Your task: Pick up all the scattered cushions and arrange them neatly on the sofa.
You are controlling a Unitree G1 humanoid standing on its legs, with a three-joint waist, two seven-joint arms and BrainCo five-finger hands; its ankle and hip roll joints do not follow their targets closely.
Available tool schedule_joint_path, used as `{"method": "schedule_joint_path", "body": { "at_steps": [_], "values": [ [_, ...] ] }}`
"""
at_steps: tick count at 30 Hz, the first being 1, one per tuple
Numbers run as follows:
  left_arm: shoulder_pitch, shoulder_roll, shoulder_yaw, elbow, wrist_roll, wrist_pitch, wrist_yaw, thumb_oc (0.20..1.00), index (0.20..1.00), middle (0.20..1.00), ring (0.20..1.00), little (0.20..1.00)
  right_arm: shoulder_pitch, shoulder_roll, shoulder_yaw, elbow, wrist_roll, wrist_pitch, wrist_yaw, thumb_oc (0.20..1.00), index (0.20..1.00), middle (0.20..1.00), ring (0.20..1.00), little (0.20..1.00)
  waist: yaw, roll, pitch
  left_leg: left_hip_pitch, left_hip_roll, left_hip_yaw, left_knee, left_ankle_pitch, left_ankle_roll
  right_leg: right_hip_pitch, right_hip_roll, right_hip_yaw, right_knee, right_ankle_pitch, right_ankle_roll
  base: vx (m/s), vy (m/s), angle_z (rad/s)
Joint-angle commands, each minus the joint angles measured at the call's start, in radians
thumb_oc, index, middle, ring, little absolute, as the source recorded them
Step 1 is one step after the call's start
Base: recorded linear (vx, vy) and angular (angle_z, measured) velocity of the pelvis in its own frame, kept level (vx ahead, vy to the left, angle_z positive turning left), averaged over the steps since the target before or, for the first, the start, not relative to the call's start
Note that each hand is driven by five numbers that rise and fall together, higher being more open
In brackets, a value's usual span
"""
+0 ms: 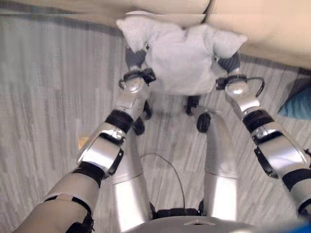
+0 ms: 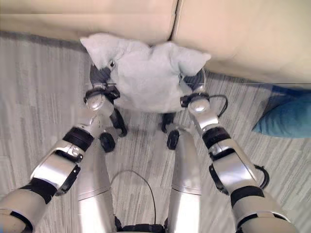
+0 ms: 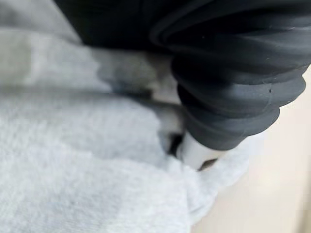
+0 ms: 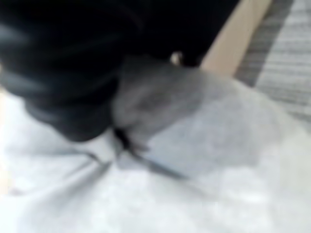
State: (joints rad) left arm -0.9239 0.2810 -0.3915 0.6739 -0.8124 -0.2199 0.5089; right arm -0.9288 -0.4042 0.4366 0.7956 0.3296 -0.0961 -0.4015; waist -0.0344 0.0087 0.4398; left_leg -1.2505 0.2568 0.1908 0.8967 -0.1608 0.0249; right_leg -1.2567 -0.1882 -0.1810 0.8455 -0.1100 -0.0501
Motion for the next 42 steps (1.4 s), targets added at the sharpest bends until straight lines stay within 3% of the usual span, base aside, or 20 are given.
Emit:
{"method": "schedule_joint_path", "body": {
  "at_steps": [1,9,10,13,14,15,17,23,29,33,35,36,37,38,41,42],
  "values": [
    [-0.059,-0.144,-0.065,-0.203,0.035,-0.116,-0.150,0.200,0.200,0.200,0.200,0.200,-0.067,0.107,0.028,-0.131,-0.045,-0.121,0.056,0.200,0.200,0.200,0.200,0.200,-0.008,0.033,-0.105,-0.016,0.001,-0.043,-0.033,0.038,-0.066,0.020,0.014,0.000,0.002,-0.041,0.103,-0.02,-0.042,0.00],
    [0.159,-0.126,-0.047,-0.274,0.054,-0.100,-0.202,0.200,0.200,0.200,0.200,0.200,0.143,0.141,0.003,-0.215,-0.078,-0.135,0.096,0.200,0.200,0.200,0.200,0.200,-0.007,0.018,-0.158,0.280,0.013,-0.003,-0.226,0.073,-0.088,0.288,-0.004,-0.035,-0.168,-0.019,0.111,0.05,-0.039,0.03],
    [0.252,-0.110,-0.042,-0.294,0.073,-0.088,-0.233,0.200,0.200,0.200,0.200,0.200,0.238,0.147,0.013,-0.243,-0.087,-0.133,0.129,0.200,0.200,0.200,0.200,0.200,-0.004,0.005,-0.181,0.427,0.010,0.018,-0.318,0.087,-0.093,0.418,-0.005,-0.047,-0.256,-0.006,0.115,0.14,-0.040,0.06],
    [0.318,-0.126,-0.037,-0.313,0.062,-0.088,-0.248,0.200,0.200,0.200,0.200,0.200,0.315,0.152,0.005,-0.255,-0.092,-0.133,0.140,0.200,0.200,0.200,0.200,0.200,-0.005,-0.005,-0.190,0.545,0.002,0.036,-0.386,0.101,-0.100,0.531,-0.005,-0.058,-0.320,0.003,0.121,0.16,-0.054,0.01],
    [0.374,-0.131,-0.035,-0.319,0.054,-0.089,-0.265,0.200,0.200,0.200,0.200,0.200,0.379,0.162,-0.006,-0.269,-0.089,-0.136,0.149,0.200,0.200,0.200,0.200,0.200,-0.005,-0.011,-0.203,0.655,-0.006,0.049,-0.445,0.111,-0.106,0.631,-0.002,-0.069,-0.374,0.009,0.126,0.12,-0.023,0.05],
    [0.374,-0.131,-0.035,-0.319,0.054,-0.089,-0.265,0.200,0.200,0.200,0.200,0.200,0.379,0.162,-0.006,-0.269,-0.089,-0.136,0.149,0.200,0.200,0.200,0.200,0.200,-0.004,-0.012,-0.201,0.656,-0.007,0.049,-0.446,0.112,-0.106,0.633,-0.002,-0.069,-0.374,0.010,0.126,0.23,-0.028,0.17],
    [0.454,-0.131,-0.028,-0.351,0.041,-0.088,-0.290,0.200,0.200,0.200,0.200,0.200,0.458,0.162,-0.023,-0.303,-0.096,-0.138,0.167,0.200,0.200,0.200,0.200,0.200,-0.006,-0.017,-0.223,0.805,-0.021,0.073,-0.525,0.128,-0.121,0.780,0.008,-0.086,-0.452,0.022,0.137,0.17,-0.003,0.13],
    [0.568,-0.098,-0.019,-0.372,0.076,-0.069,-0.333,0.200,0.200,0.200,0.200,0.200,0.564,0.142,-0.052,-0.339,-0.118,-0.130,0.195,0.200,0.200,0.200,0.200,0.200,-0.012,-0.025,-0.268,1.032,-0.056,0.108,-0.664,0.177,-0.133,1.001,0.045,-0.104,-0.579,0.059,0.148,0.12,-0.009,0.01],
    [0.622,-0.096,-0.012,-0.374,0.085,-0.063,-0.350,0.200,0.200,0.200,0.200,0.200,0.612,0.132,-0.081,-0.385,-0.116,-0.133,0.194,0.200,0.200,0.200,0.200,0.200,-0.023,-0.037,-0.321,1.141,-0.073,0.123,-0.703,0.191,-0.152,1.143,0.082,-0.087,-0.685,0.064,0.147,0.12,-0.031,0.06],
    [0.633,-0.097,-0.017,-0.379,0.091,-0.058,-0.362,0.200,0.200,0.200,0.200,0.200,0.631,0.120,-0.089,-0.412,-0.135,-0.132,0.195,0.200,0.200,0.200,0.200,0.200,-0.027,-0.048,-0.344,1.169,-0.075,0.136,-0.688,0.187,-0.159,1.206,0.090,-0.104,-0.718,0.060,0.146,0.12,-0.008,0.14],
    [0.629,-0.102,-0.027,-0.382,0.088,-0.055,-0.364,0.200,0.200,0.200,0.200,0.200,0.635,0.120,-0.092,-0.421,-0.140,-0.132,0.190,0.200,0.200,0.200,0.200,0.200,-0.027,-0.054,-0.354,1.189,-0.073,0.143,-0.701,0.210,-0.167,1.236,0.094,-0.122,-0.733,0.063,0.149,0.10,0.074,0.36],
    [0.622,-0.096,-0.036,-0.389,0.100,-0.050,-0.352,0.200,0.200,0.200,0.200,0.200,0.619,0.133,-0.082,-0.416,-0.147,-0.130,0.176,0.200,0.200,0.200,0.200,0.200,-0.006,-0.061,-0.362,1.229,-0.109,0.091,-0.789,0.205,-0.149,1.249,0.095,-0.121,-0.729,0.079,0.166,0.08,0.100,0.20],
    [0.622,-0.096,-0.036,-0.389,0.100,-0.050,-0.352,0.200,0.200,0.200,0.200,0.200,0.618,0.133,-0.082,-0.416,-0.147,-0.130,0.176,0.200,0.200,0.200,0.200,0.200,-0.006,-0.061,-0.364,1.227,-0.110,0.091,-0.792,0.208,-0.148,1.247,0.095,-0.122,-0.731,0.081,0.166,0.21,0.210,0.16],
    [0.616,-0.101,-0.046,-0.384,0.098,-0.039,-0.357,0.200,0.200,0.200,0.200,0.200,0.628,0.135,-0.096,-0.419,-0.150,-0.130,0.173,0.200,0.200,0.200,0.200,0.200,-0.020,-0.075,-0.373,1.246,-0.107,0.133,-0.822,0.213,-0.137,1.257,0.092,-0.136,-0.706,0.085,0.177,0.19,0.177,0.13],
    [0.624,-0.101,-0.054,-0.373,0.103,-0.039,-0.366,0.200,0.200,0.200,0.200,0.200,0.629,0.136,-0.101,-0.417,-0.147,-0.124,0.177,0.200,0.200,0.200,0.200,0.200,-0.019,-0.078,-0.376,1.273,-0.129,0.136,-0.827,0.193,-0.118,1.265,0.077,-0.144,-0.681,0.082,0.187,0.15,0.212,0.29],
    [0.627,-0.101,-0.052,-0.375,0.097,-0.039,-0.363,0.200,0.200,0.200,0.200,0.200,0.623,0.141,-0.101,-0.414,-0.153,-0.120,0.175,0.200,0.200,0.200,0.200,0.200,-0.012,-0.078,-0.365,1.277,-0.145,0.150,-0.818,0.170,-0.096,1.252,0.051,-0.135,-0.600,0.115,0.218,0.06,0.252,0.02]
  ]
}}
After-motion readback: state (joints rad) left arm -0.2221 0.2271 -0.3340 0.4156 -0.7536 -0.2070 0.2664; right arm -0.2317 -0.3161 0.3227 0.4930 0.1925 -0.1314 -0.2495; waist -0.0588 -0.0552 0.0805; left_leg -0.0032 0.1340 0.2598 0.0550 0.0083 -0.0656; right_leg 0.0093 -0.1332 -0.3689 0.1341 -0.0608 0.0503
